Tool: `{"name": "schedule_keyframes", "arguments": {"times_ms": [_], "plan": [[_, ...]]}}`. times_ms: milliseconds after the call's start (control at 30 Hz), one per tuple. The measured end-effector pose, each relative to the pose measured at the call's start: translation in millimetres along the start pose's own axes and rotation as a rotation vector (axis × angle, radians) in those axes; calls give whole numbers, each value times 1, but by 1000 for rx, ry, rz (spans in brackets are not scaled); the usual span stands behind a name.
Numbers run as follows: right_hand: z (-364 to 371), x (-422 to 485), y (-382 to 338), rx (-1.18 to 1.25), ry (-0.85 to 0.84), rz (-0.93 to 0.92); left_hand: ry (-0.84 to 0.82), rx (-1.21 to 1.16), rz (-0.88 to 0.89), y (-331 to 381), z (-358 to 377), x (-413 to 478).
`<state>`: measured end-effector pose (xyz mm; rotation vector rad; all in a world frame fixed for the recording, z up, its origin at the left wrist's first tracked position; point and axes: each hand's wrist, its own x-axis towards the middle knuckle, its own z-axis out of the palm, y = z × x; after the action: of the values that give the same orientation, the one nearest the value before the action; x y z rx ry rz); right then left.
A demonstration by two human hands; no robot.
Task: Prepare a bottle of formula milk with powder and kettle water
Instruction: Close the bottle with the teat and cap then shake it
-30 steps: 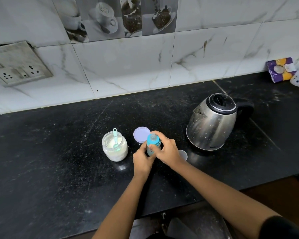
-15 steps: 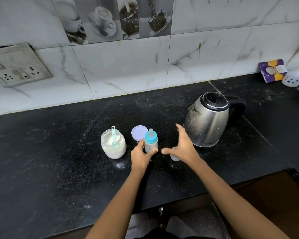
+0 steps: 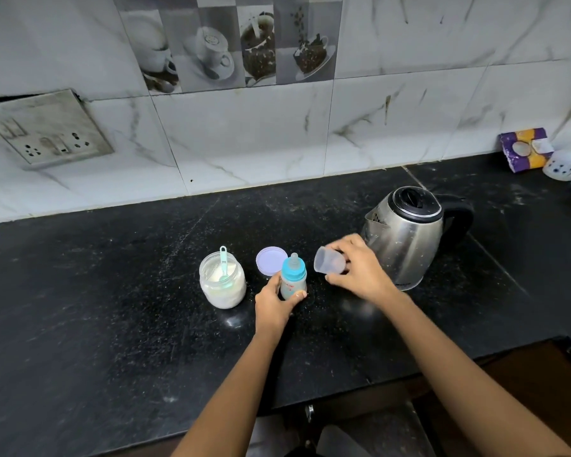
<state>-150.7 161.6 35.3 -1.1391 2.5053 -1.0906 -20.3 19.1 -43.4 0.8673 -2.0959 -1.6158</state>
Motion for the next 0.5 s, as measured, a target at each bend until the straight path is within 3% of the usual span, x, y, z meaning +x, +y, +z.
{"name": "schedule_keyframes", "arguments": {"times_ms": [100, 333, 400, 500], "plan": [[-21, 35, -31, -253, -282, -195, -6, -11, 0, -4, 0, 2], [-6, 72, -65, -505, -572, -407, -25, 21, 16, -11, -1, 7], [4, 70, -61, -503, -609, -418, -28, 24, 22, -12, -1, 8], [15, 61, -44, -384, -522, -414, -41, 9, 23, -15, -1, 9]]}}
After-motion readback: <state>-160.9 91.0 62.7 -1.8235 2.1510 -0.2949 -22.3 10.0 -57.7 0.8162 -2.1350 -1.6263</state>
